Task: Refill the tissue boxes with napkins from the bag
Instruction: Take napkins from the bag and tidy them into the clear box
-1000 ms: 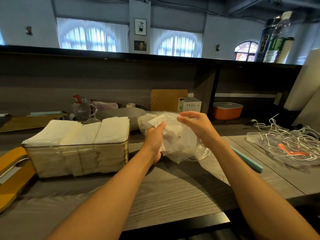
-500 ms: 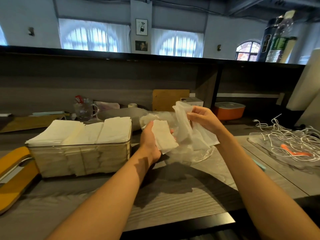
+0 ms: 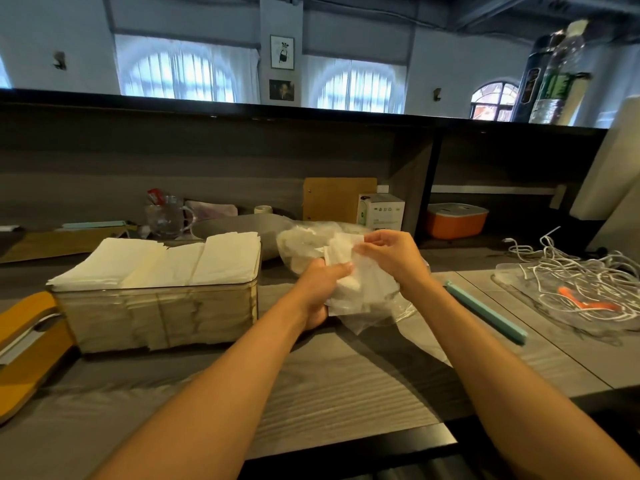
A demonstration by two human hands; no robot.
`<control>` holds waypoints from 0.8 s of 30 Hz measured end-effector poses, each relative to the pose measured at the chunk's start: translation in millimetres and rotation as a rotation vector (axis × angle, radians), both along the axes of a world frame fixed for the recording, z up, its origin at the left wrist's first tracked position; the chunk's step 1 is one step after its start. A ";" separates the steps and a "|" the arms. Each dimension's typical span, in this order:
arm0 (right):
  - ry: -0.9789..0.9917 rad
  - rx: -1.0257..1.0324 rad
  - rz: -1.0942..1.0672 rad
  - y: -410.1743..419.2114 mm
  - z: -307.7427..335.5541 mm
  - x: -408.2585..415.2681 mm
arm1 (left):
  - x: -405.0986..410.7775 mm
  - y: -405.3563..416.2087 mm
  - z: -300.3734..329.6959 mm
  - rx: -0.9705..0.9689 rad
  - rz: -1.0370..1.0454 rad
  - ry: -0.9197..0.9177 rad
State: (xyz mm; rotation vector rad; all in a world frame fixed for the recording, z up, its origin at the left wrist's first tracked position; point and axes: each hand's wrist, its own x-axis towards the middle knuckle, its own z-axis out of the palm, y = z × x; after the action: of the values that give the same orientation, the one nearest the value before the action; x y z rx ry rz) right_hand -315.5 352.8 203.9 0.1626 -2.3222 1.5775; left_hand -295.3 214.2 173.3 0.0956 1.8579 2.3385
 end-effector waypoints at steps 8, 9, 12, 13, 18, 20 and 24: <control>-0.029 -0.614 0.282 10.7 16.8 8.1 | -5.0 -15.9 4.1 0.409 -0.024 -0.163; -0.022 -0.609 0.309 7.6 16.1 8.7 | -1.6 -13.8 5.2 0.369 -0.042 -0.148; 0.012 -0.556 0.289 5.0 13.4 6.0 | 0.5 -7.8 5.1 0.297 -0.027 -0.105; 0.023 -0.543 0.272 6.2 12.8 4.7 | 0.6 -6.8 5.6 0.280 -0.016 -0.104; -0.005 -0.518 0.211 13.2 10.5 -4.0 | -3.1 -10.5 5.2 0.395 0.061 -0.170; -0.031 -0.424 0.195 12.3 7.2 -4.8 | -3.8 -11.0 4.9 0.466 0.028 -0.165; -0.085 -0.366 0.178 11.5 2.6 -4.4 | -4.2 -11.1 4.9 0.369 -0.021 -0.105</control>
State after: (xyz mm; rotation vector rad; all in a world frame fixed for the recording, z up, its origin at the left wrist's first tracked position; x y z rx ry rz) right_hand -319.8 364.4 206.5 0.2221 -2.0794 2.1036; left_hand -299.5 203.2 178.2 0.0325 1.3549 2.5879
